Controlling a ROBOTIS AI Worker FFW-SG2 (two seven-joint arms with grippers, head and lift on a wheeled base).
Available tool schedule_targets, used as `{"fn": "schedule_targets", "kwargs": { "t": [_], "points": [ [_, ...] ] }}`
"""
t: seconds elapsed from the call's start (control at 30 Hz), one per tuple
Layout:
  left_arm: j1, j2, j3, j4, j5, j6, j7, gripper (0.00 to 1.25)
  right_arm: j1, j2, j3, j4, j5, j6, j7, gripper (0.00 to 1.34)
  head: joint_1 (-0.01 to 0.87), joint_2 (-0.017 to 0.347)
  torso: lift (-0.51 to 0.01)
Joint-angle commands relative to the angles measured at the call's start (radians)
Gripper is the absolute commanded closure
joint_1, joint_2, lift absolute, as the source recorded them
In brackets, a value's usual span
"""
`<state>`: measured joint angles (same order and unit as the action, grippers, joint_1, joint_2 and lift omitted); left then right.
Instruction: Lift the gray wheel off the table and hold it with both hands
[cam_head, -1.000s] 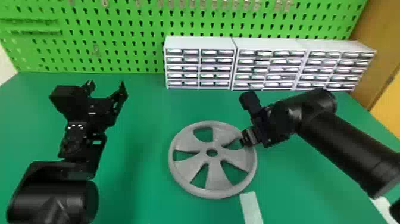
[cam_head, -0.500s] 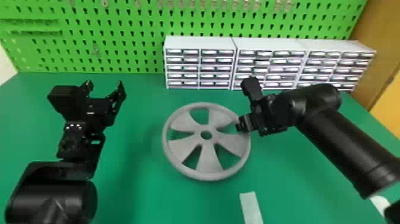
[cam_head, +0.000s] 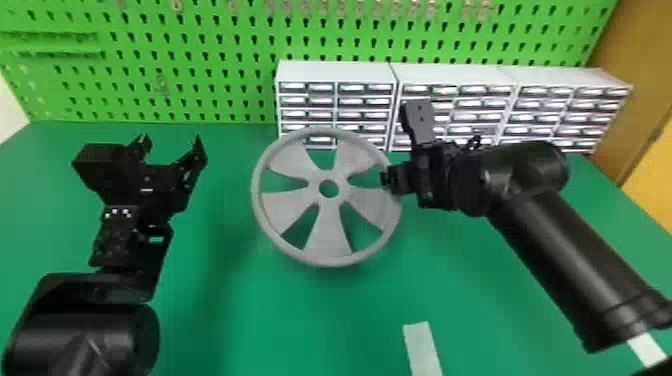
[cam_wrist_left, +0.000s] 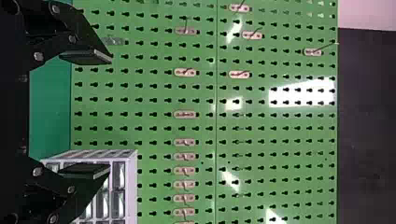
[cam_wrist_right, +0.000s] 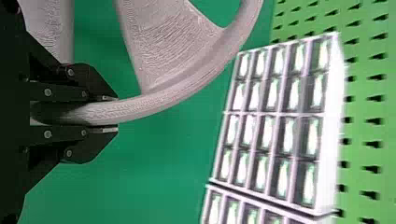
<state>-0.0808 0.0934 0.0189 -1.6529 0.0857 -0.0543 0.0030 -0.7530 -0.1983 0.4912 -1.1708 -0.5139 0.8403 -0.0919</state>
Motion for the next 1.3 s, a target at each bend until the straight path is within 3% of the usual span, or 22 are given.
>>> {"fn": "schedule_targets", "kwargs": {
  "t": [0.0, 0.2, 0.33, 0.67, 1.0, 1.27],
  "points": [
    [0.004, 0.0, 0.004, -0.004, -0.001, 0.001, 0.0, 0.43, 0.052, 0.008, -0.008, -0.069, 0.009, -0.098, -0.048, 1.18, 0.711, 0.015, -0.098],
    [0.009, -0.001, 0.01, -0.008, 0.0, 0.001, 0.0, 0.43, 0.092, 0.026, -0.008, -0.116, 0.043, -0.168, -0.101, 1.19, 0.711, 0.015, -0.098],
    [0.009, 0.0, 0.01, -0.01, -0.001, 0.001, 0.0, 0.43, 0.141, 0.039, -0.011, -0.138, 0.064, -0.288, -0.149, 1.2, 0.711, 0.015, -0.098],
    [0.013, 0.0, 0.012, -0.013, -0.001, 0.001, 0.0, 0.44, 0.202, 0.06, -0.016, -0.147, 0.135, -0.466, -0.207, 1.25, 0.711, 0.015, -0.098],
    [0.013, -0.001, 0.012, -0.013, -0.001, 0.002, 0.0, 0.44, 0.254, 0.062, 0.006, -0.139, 0.198, -0.681, -0.281, 1.25, 0.711, 0.015, -0.098],
    [0.013, -0.001, 0.006, -0.013, -0.001, 0.007, 0.002, 0.44, 0.281, 0.089, -0.017, -0.112, 0.261, -0.813, -0.285, 1.25, 0.711, 0.015, -0.098]
  ]
}}
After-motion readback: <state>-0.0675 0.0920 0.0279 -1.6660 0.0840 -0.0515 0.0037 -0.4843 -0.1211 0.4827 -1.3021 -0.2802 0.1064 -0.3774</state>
